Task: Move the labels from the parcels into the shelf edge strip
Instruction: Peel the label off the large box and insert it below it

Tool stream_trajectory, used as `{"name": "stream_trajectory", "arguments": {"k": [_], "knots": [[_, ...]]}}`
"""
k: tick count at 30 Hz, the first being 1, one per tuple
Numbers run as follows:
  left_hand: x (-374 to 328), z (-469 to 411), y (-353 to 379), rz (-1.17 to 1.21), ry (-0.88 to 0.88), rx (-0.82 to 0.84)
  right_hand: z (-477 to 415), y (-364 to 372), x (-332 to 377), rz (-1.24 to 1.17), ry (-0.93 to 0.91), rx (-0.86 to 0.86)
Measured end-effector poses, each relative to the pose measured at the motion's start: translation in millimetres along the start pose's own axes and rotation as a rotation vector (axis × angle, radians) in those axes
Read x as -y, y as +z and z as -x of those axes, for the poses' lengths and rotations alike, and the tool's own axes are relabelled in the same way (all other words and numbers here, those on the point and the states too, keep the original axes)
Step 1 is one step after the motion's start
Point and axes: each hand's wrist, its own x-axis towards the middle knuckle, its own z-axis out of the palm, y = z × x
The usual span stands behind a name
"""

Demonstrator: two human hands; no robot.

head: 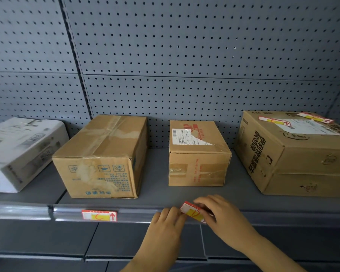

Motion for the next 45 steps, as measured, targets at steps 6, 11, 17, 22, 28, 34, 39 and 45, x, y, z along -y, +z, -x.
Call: {"name": "stream_trajectory", "arguments": {"k": [6,11,17,22,28,34,39,45], "knots": [[0,-6,-13,-0.005,0.101,-0.022,3,-14,2,0.005,0.052,-0.009],[-12,-40,-32,-0.06,0.137,-0.071,10,-47,-6,0.043,0.069,-0.068],[-52,-91,-64,-0.017,0.27,-0.206,37,-102,-29,0.058,0.151,-0.191],[-101,-133,-91,0.138,0.334,-0.173,61,-150,-58,0.054,0.229,-0.288],[-159,-189,-93,0.198,0.318,-0.288,72,-198,-111,0.066,0.222,-0.31],[-194,-229,-107,0.226,0.22,-0.384,63,-251,-144,0.066,0.129,-0.359],[-195,-257,-113,0.233,0.151,-0.404,40,-267,-162,-0.034,0.169,-0.4],[-170,-302,-119,0.204,0.131,-0.36,-22,-272,-191,0.004,0.196,-0.308]]}}
